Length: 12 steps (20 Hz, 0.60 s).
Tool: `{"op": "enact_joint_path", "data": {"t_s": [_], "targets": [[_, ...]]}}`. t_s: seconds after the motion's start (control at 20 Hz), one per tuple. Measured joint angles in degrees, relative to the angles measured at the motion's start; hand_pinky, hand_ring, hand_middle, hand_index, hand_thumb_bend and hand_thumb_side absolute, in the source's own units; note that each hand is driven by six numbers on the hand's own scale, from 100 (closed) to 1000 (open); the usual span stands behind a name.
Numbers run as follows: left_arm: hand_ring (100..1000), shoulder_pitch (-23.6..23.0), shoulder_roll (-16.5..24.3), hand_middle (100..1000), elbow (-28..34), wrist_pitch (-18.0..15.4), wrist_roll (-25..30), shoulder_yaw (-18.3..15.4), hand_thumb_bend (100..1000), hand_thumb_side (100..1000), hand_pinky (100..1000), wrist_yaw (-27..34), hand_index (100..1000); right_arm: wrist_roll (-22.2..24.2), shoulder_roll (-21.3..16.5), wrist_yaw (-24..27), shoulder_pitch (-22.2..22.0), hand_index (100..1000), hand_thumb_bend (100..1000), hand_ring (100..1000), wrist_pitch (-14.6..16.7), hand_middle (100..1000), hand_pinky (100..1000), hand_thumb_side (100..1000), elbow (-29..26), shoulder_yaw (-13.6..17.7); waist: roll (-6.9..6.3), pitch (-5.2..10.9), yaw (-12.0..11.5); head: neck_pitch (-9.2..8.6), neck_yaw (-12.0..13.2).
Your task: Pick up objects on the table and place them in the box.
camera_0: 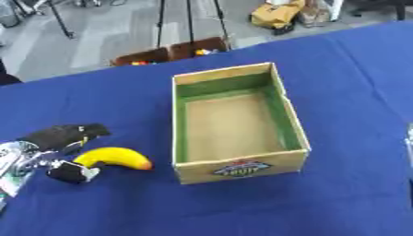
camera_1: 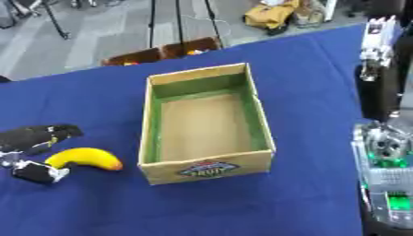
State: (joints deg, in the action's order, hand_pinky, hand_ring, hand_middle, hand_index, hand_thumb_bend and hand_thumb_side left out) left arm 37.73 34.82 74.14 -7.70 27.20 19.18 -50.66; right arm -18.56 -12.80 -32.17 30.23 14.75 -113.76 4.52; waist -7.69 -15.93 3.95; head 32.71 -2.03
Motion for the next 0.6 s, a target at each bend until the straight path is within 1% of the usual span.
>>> {"op": "enact_joint_path", "data": {"t_s": [0.45,0.6], "targets": [[879,0.18,-0.48,909,-0.23,-1.05,-1.03,0.04,101,450,764,0.71,963,0.00,0.00,0.07,0.01,877,100,849,0.00,626,764,952,0.00,-0.01,-0.14,-0.23,0.03,-0.05,-0.08],[859,0.23,-0.49,881,-0.23,-1.17,-1.16,0.05,100,443,753,0.72,949,0.00,0.00,0.08,0.01,877,100,849,0.00,626,765,951,0.00,-0.01,-0.16,-0.26,0.06,-0.05,-0.09]]}}
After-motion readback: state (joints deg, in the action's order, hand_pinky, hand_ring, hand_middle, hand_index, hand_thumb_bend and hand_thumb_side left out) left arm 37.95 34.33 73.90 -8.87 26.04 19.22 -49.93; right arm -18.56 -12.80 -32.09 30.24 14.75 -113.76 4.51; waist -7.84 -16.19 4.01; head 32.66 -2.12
